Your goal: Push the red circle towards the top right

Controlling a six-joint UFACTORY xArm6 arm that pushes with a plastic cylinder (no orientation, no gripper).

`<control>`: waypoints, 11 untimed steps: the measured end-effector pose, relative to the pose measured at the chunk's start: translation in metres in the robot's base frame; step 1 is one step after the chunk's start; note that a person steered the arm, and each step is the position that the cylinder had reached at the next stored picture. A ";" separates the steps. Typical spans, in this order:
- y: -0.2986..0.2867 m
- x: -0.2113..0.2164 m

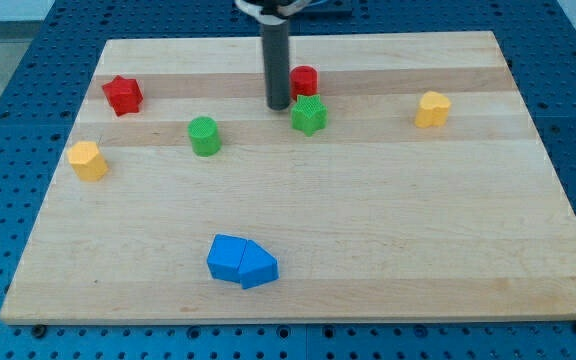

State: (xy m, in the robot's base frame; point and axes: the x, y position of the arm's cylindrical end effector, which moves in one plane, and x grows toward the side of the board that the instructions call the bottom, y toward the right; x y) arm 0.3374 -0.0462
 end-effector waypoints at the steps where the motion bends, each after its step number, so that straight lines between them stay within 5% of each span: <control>1: -0.030 -0.002; 3: 0.061 -0.059; 6: 0.068 -0.013; 8: 0.152 -0.070; 11: 0.134 -0.086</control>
